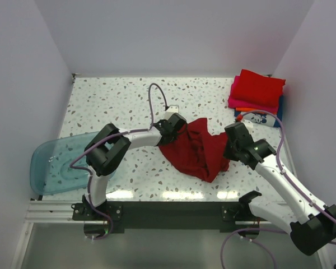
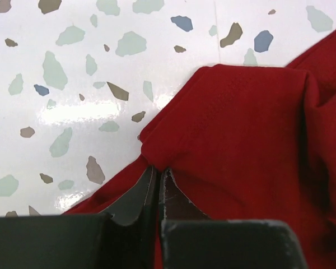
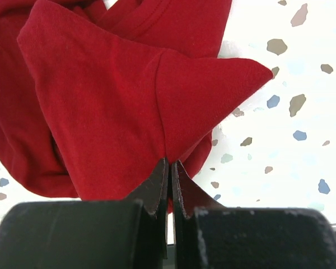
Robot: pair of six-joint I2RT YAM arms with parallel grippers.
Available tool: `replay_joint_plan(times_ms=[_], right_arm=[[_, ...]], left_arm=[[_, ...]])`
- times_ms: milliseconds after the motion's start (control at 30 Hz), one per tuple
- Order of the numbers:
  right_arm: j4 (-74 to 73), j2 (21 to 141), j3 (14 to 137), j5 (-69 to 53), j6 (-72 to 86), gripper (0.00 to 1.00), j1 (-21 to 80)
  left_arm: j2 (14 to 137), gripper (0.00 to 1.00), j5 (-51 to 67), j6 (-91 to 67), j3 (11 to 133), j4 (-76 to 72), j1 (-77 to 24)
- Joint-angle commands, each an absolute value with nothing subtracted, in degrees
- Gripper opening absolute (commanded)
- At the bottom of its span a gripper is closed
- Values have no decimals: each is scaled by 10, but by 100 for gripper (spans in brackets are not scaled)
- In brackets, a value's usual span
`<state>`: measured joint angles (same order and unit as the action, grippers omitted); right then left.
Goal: Fold and stack the t-shirts
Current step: Flatten the tshirt out
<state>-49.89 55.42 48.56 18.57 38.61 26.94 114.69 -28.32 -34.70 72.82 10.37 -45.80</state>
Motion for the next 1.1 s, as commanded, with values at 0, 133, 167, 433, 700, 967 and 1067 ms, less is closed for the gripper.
replay_joint_plan(times_ms=[0,133,167,433,700,967,1067], right_arm=[[-503,541,496,201,393,0,266],[-525,534,510,198,390,0,266],[-530,531,510,203,390,0,266],[-540,528,498,199,395,2,266],[-580,524,511,186,374,18,267],[-578,506,515,182,372,65,267],[-538,546,526,168,356,67,267]], left_arm=[[1139,0,-305,-348,709,88,-447],[1042,0,-334,-379,638,127,-414],[1018,0,-338,-383,620,132,-408],[815,0,-330,-437,457,197,-393],[686,0,-290,-445,418,277,-395],[581,11,-265,-467,381,351,-399],[573,46,-265,-461,382,352,-398]])
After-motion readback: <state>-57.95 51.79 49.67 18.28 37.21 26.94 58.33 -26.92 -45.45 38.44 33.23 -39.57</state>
